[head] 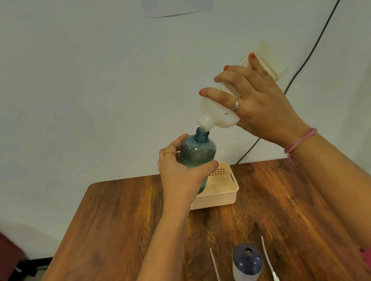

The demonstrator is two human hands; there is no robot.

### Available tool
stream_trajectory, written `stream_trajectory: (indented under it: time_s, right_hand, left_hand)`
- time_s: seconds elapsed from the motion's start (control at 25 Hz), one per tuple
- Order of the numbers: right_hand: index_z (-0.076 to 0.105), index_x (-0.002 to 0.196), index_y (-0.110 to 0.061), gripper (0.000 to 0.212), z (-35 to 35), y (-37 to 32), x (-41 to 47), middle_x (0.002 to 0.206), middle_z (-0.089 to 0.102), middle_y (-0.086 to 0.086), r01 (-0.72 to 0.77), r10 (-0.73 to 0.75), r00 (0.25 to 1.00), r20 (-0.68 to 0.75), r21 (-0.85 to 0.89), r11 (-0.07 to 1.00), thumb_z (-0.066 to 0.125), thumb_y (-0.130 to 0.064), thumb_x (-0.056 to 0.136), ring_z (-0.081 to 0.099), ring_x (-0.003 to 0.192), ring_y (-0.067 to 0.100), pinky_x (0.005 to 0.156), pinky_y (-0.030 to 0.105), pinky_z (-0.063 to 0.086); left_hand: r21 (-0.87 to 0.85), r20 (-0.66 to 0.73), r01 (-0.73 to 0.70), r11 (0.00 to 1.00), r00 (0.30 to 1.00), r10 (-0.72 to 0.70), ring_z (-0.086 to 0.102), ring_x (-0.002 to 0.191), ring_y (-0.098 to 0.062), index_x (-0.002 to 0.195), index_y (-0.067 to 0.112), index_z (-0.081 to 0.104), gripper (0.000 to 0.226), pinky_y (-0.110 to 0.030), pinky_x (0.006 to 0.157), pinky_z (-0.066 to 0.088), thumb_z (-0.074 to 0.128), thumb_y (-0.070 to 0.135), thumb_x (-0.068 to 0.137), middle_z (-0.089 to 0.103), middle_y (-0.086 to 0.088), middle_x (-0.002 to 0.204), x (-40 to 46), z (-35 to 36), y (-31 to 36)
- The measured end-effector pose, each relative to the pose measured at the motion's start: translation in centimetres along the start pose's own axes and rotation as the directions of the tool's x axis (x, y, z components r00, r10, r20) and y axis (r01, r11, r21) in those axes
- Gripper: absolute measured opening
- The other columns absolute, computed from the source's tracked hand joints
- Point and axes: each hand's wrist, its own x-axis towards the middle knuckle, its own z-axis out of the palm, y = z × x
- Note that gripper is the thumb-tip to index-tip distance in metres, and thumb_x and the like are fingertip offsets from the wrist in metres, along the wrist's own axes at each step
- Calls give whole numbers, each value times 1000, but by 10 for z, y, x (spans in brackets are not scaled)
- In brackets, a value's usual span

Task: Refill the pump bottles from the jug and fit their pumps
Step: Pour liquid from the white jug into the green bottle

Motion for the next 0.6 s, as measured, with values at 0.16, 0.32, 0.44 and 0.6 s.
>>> stream_trajectory:
  time_s: [0.16, 0.32, 0.44, 0.6]
  right_hand:
    - [38, 141, -24, 60, 0, -5, 3, 126, 43, 10, -35, 34, 999, 5, 21, 999, 64, -12, 88, 40, 123, 30, 115, 53, 16]
    - [38, 140, -24, 77, -3, -23, 7, 123, 52, 14, -190, 176, 978, 109, 126, 974, 72, -8, 73, 42, 121, 32, 115, 52, 13]
    - [38, 140, -23, 86, -6, -40, 4, 124, 51, 14, -330, 286, 932, 225, 196, 923, 76, -7, 64, 42, 120, 32, 114, 51, 14]
    - [37, 141, -25, 96, -7, -62, -1, 122, 47, 10, -553, 401, 816, 417, 358, 752, 80, -11, 55, 40, 113, 26, 108, 50, 32]
  left_hand:
    - [-6, 3, 13, 1000, 1000, -13, 55, 110, -10, 115, 38, 49, 79, -27, 89, 54, 91, 11, 54, 52, 1, 127, 2, -5, 1]
    - [-23, -2, 20, 1000, 1000, -20, 56, 107, -9, 120, 34, 51, 81, -20, 81, 53, 91, 11, 55, 53, 2, 125, 5, -17, -1]
    - [-34, -1, 25, 999, 1000, -25, 57, 106, -8, 120, 33, 52, 79, -17, 79, 52, 91, 10, 55, 55, 2, 124, 4, -23, -6]
    - [-35, 0, 38, 999, 999, -38, 56, 103, -1, 119, 32, 52, 77, -19, 83, 51, 91, 12, 56, 57, 5, 122, 2, -34, -16]
